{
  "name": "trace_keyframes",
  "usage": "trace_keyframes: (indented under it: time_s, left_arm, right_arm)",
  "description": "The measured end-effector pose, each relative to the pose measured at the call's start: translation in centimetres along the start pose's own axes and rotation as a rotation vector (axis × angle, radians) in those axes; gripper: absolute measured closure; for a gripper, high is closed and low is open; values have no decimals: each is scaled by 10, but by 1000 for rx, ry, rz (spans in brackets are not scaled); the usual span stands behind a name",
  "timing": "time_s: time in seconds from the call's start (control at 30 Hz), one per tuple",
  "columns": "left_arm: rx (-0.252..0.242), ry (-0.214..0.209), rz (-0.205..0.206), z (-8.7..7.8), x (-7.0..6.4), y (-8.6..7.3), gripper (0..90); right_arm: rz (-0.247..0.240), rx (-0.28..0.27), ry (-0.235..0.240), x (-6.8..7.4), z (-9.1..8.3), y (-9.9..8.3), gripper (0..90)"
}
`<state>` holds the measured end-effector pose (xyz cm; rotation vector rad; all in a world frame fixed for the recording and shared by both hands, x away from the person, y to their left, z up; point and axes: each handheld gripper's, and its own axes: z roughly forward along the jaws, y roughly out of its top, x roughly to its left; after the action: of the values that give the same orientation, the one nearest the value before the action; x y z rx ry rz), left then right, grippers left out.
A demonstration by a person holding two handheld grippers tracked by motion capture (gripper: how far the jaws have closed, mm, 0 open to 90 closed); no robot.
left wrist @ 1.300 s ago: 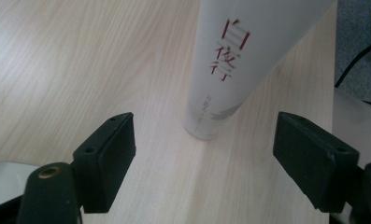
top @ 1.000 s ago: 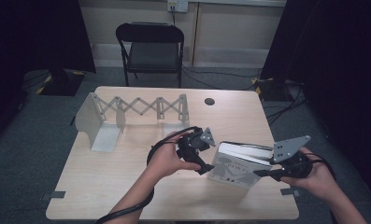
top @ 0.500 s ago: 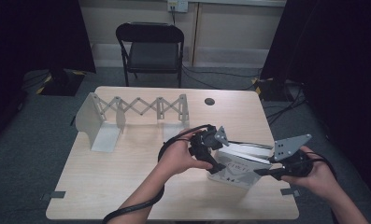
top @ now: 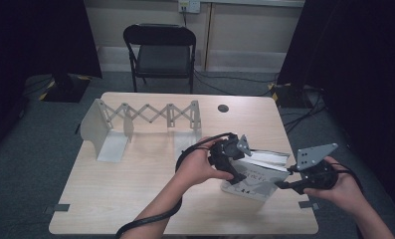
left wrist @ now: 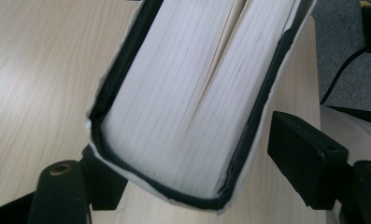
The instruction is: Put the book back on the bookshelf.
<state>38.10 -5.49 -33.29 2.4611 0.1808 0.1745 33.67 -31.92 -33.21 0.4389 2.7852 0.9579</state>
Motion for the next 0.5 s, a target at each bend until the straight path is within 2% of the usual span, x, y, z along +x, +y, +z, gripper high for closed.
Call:
trace_keyframes:
  time_s: [0.23, 0.3, 0.5]
  left_arm:
    - [13, 10, 4, 1, -1, 5, 271]
    - [15, 21, 4, 0, 0, 6, 328]
    - [13, -4, -28, -3, -1, 6, 378]
  right_arm:
    - [18, -2, -9, 0, 0, -7, 551]
    - [29, -12, -8, 0, 1, -9, 548]
    - [50, -29, -12, -2, 2, -12, 556]
